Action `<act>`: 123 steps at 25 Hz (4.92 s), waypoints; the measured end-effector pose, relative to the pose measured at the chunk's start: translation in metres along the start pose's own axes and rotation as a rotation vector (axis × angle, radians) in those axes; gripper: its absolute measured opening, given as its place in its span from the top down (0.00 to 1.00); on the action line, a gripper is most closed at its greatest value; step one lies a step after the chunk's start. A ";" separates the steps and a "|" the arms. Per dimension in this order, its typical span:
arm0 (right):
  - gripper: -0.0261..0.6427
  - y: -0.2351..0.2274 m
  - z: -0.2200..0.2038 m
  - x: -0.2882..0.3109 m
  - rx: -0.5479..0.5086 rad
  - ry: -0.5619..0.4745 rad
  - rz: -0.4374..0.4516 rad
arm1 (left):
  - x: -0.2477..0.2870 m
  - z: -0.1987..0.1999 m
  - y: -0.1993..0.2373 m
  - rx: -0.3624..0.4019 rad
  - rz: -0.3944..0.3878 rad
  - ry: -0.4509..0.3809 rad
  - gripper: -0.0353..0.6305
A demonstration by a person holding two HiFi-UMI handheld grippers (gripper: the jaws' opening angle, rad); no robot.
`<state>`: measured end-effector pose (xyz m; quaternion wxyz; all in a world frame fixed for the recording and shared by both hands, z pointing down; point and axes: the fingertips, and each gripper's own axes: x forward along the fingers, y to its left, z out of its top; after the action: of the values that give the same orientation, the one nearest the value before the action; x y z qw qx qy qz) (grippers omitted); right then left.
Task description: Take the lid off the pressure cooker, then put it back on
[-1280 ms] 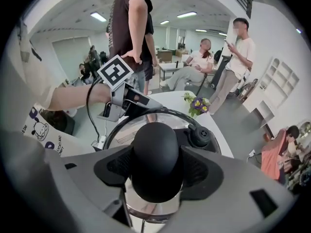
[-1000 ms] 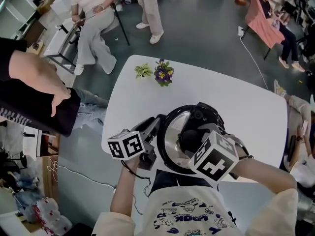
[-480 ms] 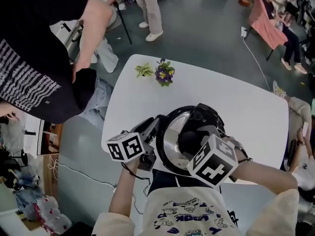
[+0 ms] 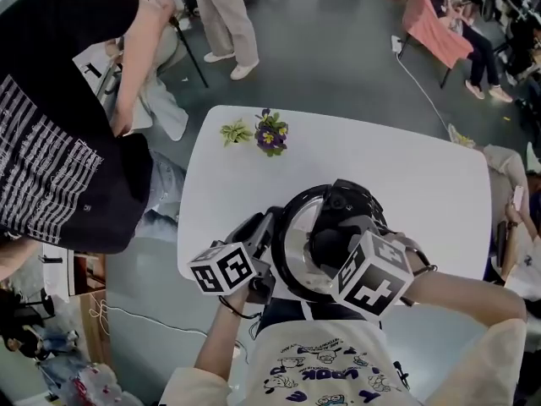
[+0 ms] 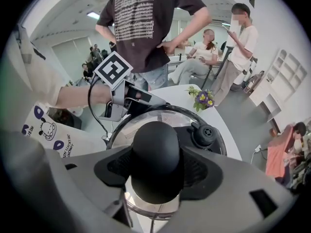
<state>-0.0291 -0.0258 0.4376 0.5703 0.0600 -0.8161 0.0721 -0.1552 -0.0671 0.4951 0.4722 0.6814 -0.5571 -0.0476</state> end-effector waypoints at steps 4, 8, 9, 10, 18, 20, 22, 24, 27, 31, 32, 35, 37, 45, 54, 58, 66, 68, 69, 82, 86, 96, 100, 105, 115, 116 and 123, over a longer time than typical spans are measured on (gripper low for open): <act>0.52 -0.001 0.001 0.001 0.043 0.001 -0.011 | -0.001 0.003 0.001 -0.018 0.001 -0.013 0.74; 0.51 -0.001 0.001 0.002 0.084 0.008 -0.019 | -0.001 0.003 0.003 -0.019 0.000 -0.020 0.74; 0.51 -0.001 0.001 0.002 0.093 0.008 -0.023 | -0.001 0.003 0.003 -0.018 0.000 -0.020 0.74; 0.51 -0.001 0.002 0.002 0.103 0.008 -0.027 | -0.001 0.002 0.004 -0.018 -0.001 -0.020 0.74; 0.51 -0.005 0.001 0.002 0.261 -0.004 -0.077 | -0.001 -0.001 0.003 -0.012 -0.008 -0.018 0.74; 0.51 -0.005 0.001 0.003 0.295 -0.003 -0.082 | -0.001 -0.001 0.004 -0.006 -0.008 -0.021 0.74; 0.51 -0.006 0.000 0.005 0.327 -0.002 -0.088 | 0.000 -0.002 0.006 -0.002 -0.007 -0.022 0.74; 0.51 -0.007 -0.001 0.006 0.354 -0.005 -0.097 | 0.001 -0.002 0.007 0.004 -0.004 -0.023 0.74; 0.51 -0.008 -0.001 0.007 0.392 -0.012 -0.112 | 0.001 -0.001 0.008 0.014 0.001 -0.027 0.74; 0.51 -0.010 -0.003 0.007 0.449 -0.017 -0.127 | 0.002 -0.001 0.007 0.033 0.007 -0.031 0.74; 0.51 -0.011 -0.003 0.007 0.466 -0.019 -0.134 | 0.002 -0.001 0.007 0.036 0.007 -0.030 0.74; 0.51 -0.010 -0.004 0.007 0.522 -0.012 -0.135 | 0.001 -0.001 0.007 0.041 0.004 -0.028 0.74; 0.51 -0.005 -0.006 0.007 0.570 -0.001 -0.118 | -0.001 0.002 0.006 0.053 0.011 -0.034 0.74; 0.51 -0.004 -0.006 0.006 0.583 -0.009 -0.123 | 0.001 -0.001 0.004 0.052 -0.003 -0.015 0.74; 0.51 -0.001 -0.005 0.006 0.556 0.030 -0.095 | -0.001 -0.002 0.003 0.052 -0.006 -0.003 0.74; 0.50 0.000 -0.007 0.007 0.540 0.065 -0.078 | 0.000 -0.003 0.004 0.055 -0.005 -0.001 0.74; 0.52 0.001 -0.003 0.004 0.525 0.042 -0.076 | -0.002 0.000 0.001 0.079 0.000 0.000 0.74; 0.52 -0.001 -0.003 0.005 0.521 0.029 -0.084 | -0.001 0.000 0.001 0.096 0.000 0.002 0.74; 0.52 -0.002 -0.002 0.005 0.520 0.025 -0.087 | -0.001 0.000 0.001 0.107 0.002 0.002 0.74; 0.52 -0.010 0.001 0.005 0.492 0.023 -0.126 | -0.005 -0.001 0.003 0.166 0.013 -0.012 0.75; 0.52 -0.013 0.002 0.002 0.483 0.031 -0.138 | -0.008 0.000 0.003 0.161 0.006 -0.007 0.75; 0.52 -0.015 0.006 -0.013 0.481 0.001 -0.124 | -0.020 0.000 0.005 0.171 0.018 -0.012 0.75; 0.52 -0.017 0.006 -0.023 0.500 -0.023 -0.117 | -0.024 0.009 0.004 0.191 0.022 -0.039 0.75; 0.52 -0.023 0.001 -0.039 0.536 -0.071 -0.133 | -0.032 0.025 -0.008 0.241 0.019 -0.093 0.76; 0.52 -0.053 -0.053 -0.070 0.683 -0.117 -0.213 | -0.028 0.046 -0.061 0.413 -0.035 -0.170 0.81; 0.52 -0.056 -0.061 -0.073 0.700 -0.119 -0.226 | -0.026 0.045 -0.067 0.427 -0.044 -0.170 0.83; 0.52 -0.067 -0.124 -0.091 0.837 -0.130 -0.277 | -0.011 0.028 -0.131 0.517 -0.149 -0.157 0.92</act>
<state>0.1291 -0.0672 0.3974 0.4486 0.3987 -0.7351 0.3154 -0.0825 -0.0833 0.3835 0.2333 0.8127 -0.5339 0.0088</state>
